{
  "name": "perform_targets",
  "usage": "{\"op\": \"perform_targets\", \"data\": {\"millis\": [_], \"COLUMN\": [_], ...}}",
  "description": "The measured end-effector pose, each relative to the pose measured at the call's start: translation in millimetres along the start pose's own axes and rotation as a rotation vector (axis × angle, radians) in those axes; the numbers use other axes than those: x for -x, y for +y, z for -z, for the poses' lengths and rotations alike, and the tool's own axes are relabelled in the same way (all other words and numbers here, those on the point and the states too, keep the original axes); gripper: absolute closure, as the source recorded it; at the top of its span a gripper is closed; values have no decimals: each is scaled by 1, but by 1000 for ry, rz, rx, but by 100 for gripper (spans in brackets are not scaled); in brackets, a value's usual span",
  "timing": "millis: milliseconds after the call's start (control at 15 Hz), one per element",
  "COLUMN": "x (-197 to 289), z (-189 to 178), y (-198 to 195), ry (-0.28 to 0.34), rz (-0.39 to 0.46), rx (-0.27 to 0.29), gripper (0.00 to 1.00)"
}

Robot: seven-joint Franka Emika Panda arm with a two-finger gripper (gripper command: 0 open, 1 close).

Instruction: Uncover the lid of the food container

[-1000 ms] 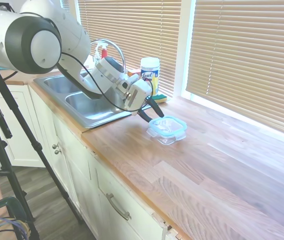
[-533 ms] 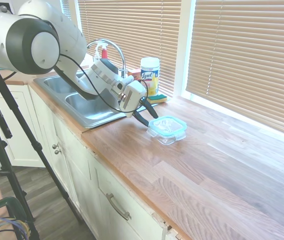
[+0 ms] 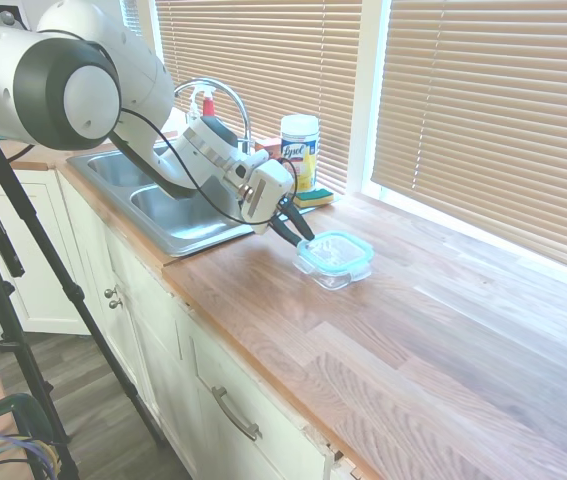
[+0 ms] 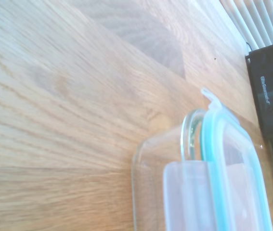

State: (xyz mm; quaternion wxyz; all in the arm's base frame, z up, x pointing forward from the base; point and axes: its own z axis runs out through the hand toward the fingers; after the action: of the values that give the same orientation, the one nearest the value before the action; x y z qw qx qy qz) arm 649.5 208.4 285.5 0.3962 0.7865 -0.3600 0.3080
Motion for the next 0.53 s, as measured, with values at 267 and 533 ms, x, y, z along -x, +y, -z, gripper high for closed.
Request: {"op": "perform_targets", "data": {"millis": [267, 533], "x": [1, -4], "z": [2, 14], "y": [0, 4], "ry": [-2, -53], "rz": [1, -21], "rx": [-3, -17], "gripper": [100, 100]}}
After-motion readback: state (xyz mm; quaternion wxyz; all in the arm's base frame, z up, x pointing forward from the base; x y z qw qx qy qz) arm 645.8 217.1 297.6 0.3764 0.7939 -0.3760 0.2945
